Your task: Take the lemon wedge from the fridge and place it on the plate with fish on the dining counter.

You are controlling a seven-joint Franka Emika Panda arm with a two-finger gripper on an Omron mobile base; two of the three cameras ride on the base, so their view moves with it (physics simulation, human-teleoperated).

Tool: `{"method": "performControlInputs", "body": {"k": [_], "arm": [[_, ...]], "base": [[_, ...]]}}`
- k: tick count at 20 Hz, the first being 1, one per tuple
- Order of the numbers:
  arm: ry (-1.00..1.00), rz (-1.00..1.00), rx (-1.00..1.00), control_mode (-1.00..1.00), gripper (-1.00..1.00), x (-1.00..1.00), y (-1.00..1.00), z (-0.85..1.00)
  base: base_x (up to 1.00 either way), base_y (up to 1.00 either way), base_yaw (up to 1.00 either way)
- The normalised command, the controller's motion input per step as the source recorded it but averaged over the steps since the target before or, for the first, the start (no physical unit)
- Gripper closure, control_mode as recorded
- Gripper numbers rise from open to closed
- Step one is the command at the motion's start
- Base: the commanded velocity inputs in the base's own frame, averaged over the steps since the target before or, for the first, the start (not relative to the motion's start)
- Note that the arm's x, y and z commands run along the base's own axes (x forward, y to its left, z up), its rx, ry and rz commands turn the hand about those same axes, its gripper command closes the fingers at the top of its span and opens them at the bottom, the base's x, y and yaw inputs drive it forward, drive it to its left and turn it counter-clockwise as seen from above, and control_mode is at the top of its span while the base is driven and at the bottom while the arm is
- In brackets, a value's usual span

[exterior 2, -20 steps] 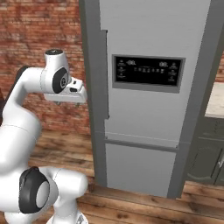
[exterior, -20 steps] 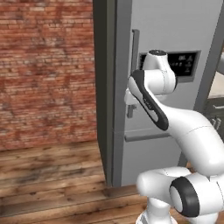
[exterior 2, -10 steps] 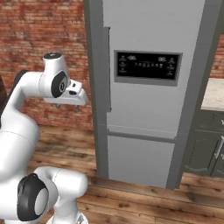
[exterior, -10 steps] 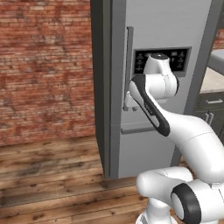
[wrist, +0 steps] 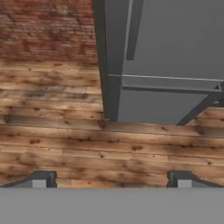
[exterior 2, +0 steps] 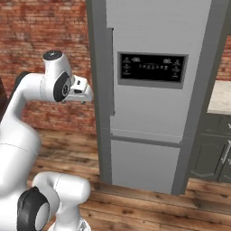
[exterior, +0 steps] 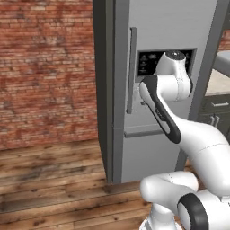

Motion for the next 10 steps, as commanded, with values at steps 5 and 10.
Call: {"method": "performControlInputs", "body": {"k": [5,10], "arm": [[-0.37,0.00,0.00,-1.00,-1.00,0.36,-0.18,0.42],[-0.16,0.00,0.01,-1.00,-1.00,0.77,-0.24,0.35]], "base": [[0.00,0.00,0.00],[0.00,0.00,0.00]]}}
